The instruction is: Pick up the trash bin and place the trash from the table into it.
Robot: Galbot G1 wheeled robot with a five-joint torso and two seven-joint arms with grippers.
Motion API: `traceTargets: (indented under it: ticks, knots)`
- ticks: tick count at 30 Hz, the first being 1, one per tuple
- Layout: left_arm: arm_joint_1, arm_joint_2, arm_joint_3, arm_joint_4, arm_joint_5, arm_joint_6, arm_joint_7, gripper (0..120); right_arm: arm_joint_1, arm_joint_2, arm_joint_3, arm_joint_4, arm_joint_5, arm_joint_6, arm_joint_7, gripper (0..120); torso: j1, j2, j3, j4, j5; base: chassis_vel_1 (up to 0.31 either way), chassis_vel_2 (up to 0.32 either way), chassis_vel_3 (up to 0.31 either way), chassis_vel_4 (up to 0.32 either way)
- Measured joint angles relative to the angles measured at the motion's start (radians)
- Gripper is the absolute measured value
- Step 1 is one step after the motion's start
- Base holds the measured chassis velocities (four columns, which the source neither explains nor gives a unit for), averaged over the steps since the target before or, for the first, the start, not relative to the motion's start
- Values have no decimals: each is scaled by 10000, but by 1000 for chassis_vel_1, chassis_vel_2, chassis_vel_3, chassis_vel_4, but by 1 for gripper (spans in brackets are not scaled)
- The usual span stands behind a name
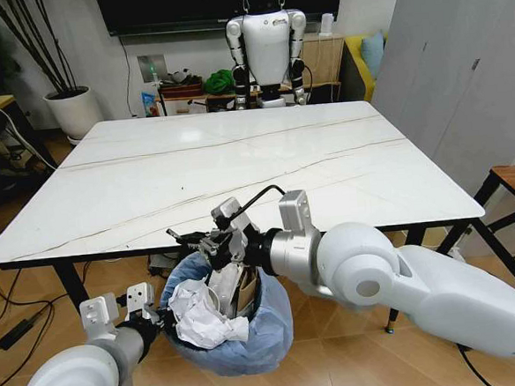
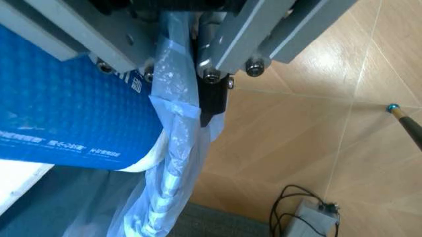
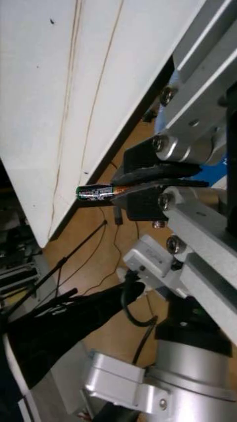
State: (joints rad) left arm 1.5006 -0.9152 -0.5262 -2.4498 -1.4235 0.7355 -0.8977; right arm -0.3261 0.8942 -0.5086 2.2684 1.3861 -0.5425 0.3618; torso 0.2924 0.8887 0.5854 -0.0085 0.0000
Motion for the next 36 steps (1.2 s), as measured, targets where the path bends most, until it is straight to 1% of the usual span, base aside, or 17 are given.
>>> traceTargets:
  ticks: [3,6,8,11,13,14,17,18,20,22,25,26,28,29,31,34,36]
  knots:
    - [6,4,-4,-28,-7,0,-1,0,-46,-13,-145,-10,-162,-1,-46,0,0,0,0,0,0,0,0,0,0]
    - [2,4,5,-54,-11,0,-3,0,-68,-25,-254,-40,-283,-15,-87,6,0,0,0,0,0,0,0,0,0]
    - [2,2,2,-79,-15,0,-4,0,-125,-100,-339,-70,-478,-33,-230,18,0,0,0,0,0,0,0,0,0]
    - [12,2,-14,-92,-20,0,-4,0,-164,-144,-374,-85,-604,-33,-332,24,0,0,0,-1,0,0,0,0,0]
    - [14,2,-26,-99,-25,0,-4,0,-194,-161,-427,-109,-736,-30,-398,36,0,0,0,-1,0,0,0,0,0]
    - [14,2,-26,-99,-25,0,-4,0,-194,-161,-427,-109,-736,-30,-398,36,0,0,0,-1,0,0,0,0,0]
    - [7,2,-29,-103,-31,0,-4,0,-196,-159,-441,-136,-769,-26,-402,47,0,0,0,0,0,0,0,0,0]
    - [7,2,-29,-103,-31,0,-4,0,-196,-159,-441,-136,-769,-26,-402,47,0,0,0,0,0,0,0,0,0]
    - [-1,2,-35,-104,-37,0,-4,0,-196,-150,-442,-154,-778,-24,-402,61,0,0,0,-1,0,0,0,0,0]
    - [-2,2,-36,-104,-39,0,-4,0,-196,-148,-442,-158,-779,-23,-402,62,0,0,0,0,0,0,0,0,0]
    - [-7,4,-47,-104,-46,0,-4,0,-189,-127,-437,-189,-780,-20,-399,79,0,0,0,0,0,0,0,0,0]
    - [-7,4,-47,-104,-46,0,-4,0,-189,-127,-437,-189,-780,-20,-399,79,0,0,0,0,0,0,0,0,0]
    - [-8,7,-73,-104,-49,0,-2,0,-174,-75,-273,-263,-783,20,-260,90,0,0,0,0,0,0,0,0,0]
    - [-8,7,-73,-104,-49,0,-2,0,-174,-75,-273,-263,-783,20,-260,90,0,0,0,0,0,0,0,0,0]
    - [-2,-1,-77,-104,-46,0,3,0,-141,18,115,-384,-731,74,88,98,0,0,0,0,-1,0,0,0,0]
    - [6,-28,-66,-104,-28,0,6,0,-124,96,672,-572,-633,112,412,100,0,0,0,0,0,0,0,0,0]
    - [25,-43,-54,-107,-20,0,9,0,-279,127,1404,-807,-649,160,775,100,1,0,1,0,0,0,0,0,0]
